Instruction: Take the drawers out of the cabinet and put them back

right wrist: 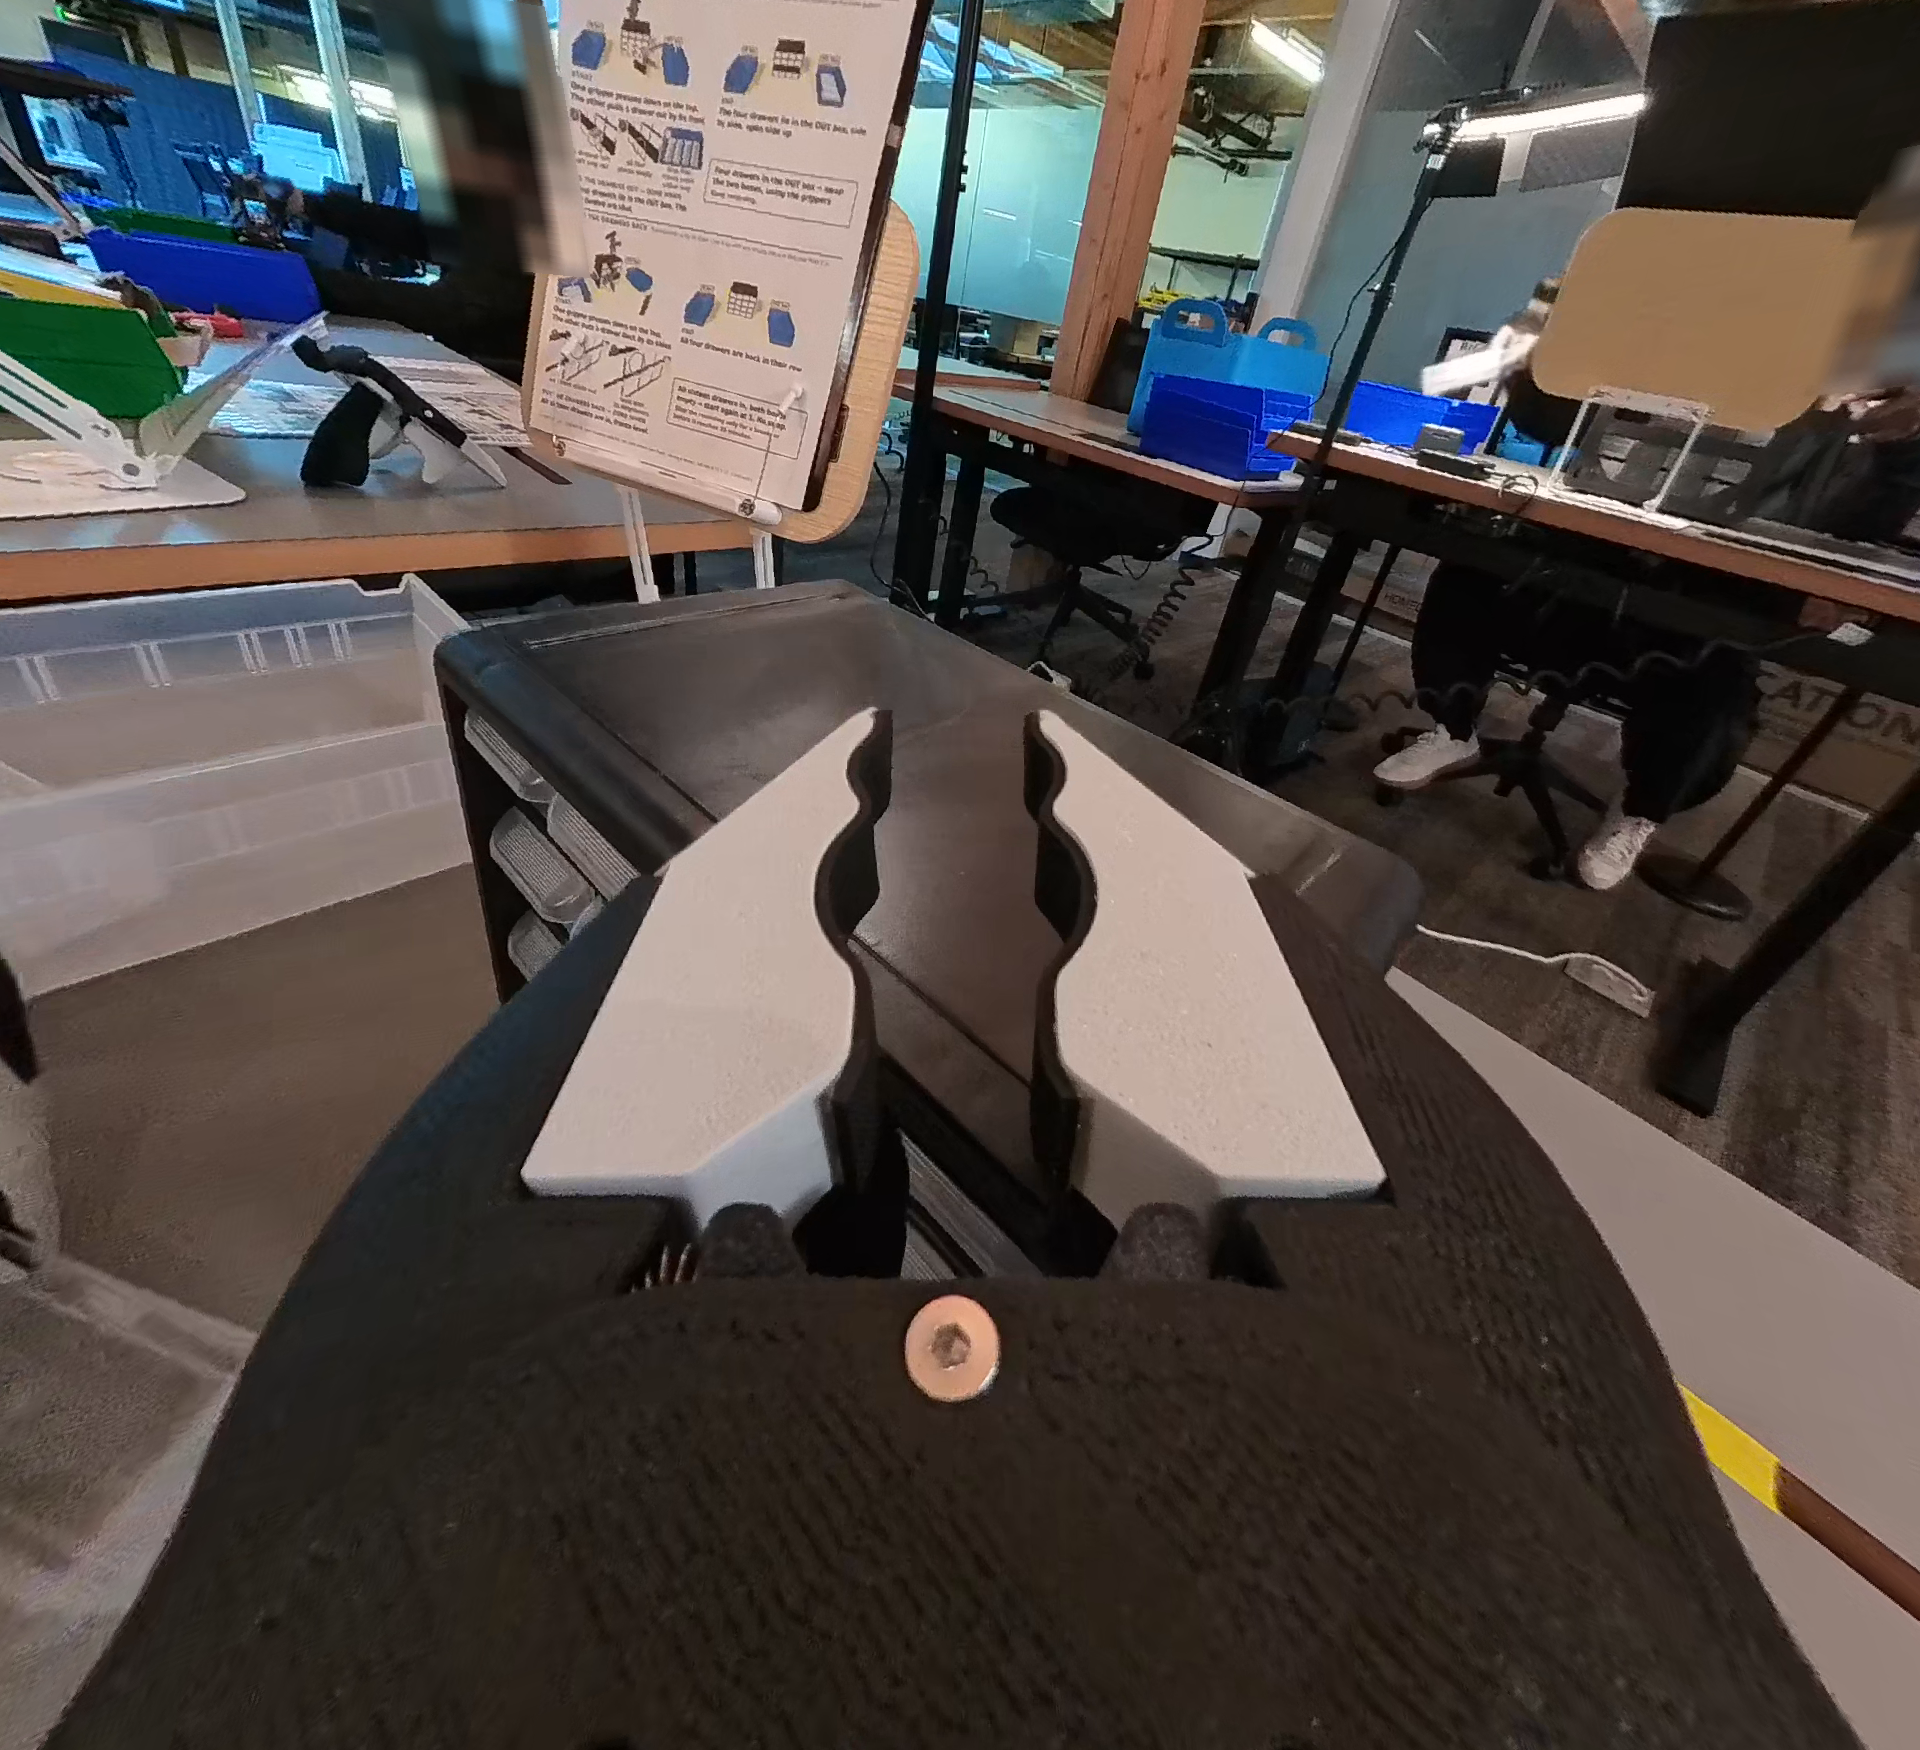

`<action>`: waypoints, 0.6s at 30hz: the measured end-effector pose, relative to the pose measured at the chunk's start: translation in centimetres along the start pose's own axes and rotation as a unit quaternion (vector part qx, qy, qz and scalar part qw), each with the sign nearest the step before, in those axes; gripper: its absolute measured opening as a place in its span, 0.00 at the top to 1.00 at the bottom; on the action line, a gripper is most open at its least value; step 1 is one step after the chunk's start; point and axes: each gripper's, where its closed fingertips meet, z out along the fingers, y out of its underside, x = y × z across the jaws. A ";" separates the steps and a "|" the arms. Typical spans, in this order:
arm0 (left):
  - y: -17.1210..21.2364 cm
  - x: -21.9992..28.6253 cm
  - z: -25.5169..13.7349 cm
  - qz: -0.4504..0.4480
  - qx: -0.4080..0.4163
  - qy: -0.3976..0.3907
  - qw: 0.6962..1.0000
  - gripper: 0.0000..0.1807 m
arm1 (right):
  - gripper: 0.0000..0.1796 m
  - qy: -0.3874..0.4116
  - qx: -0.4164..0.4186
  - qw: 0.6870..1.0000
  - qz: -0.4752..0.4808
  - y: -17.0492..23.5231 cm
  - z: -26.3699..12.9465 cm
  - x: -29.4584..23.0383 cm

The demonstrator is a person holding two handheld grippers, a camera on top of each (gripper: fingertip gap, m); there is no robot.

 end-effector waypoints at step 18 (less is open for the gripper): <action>1.6 -0.9 -2.3 0.222 0.146 -0.088 0.960 0.61 | 0.83 0.035 -0.057 0.998 -0.008 0.8 0.2 0.1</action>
